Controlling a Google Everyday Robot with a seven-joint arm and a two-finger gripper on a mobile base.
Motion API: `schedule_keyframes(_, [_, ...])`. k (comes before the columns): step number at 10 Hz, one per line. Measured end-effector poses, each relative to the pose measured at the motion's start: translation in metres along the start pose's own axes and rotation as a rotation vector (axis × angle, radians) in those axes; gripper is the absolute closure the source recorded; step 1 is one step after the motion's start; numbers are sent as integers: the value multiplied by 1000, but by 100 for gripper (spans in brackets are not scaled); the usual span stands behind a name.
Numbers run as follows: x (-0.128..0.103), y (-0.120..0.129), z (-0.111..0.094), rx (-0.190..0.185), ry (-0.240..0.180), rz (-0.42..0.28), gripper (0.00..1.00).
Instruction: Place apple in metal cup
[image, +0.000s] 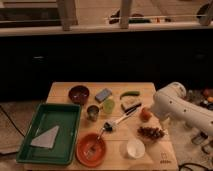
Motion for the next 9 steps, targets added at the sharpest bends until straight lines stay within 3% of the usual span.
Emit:
schedule_keyframes(3, [-5, -14, 4, 14, -32, -7, 20])
schedule_keyframes(9, [11, -30, 21, 47, -39, 36, 20])
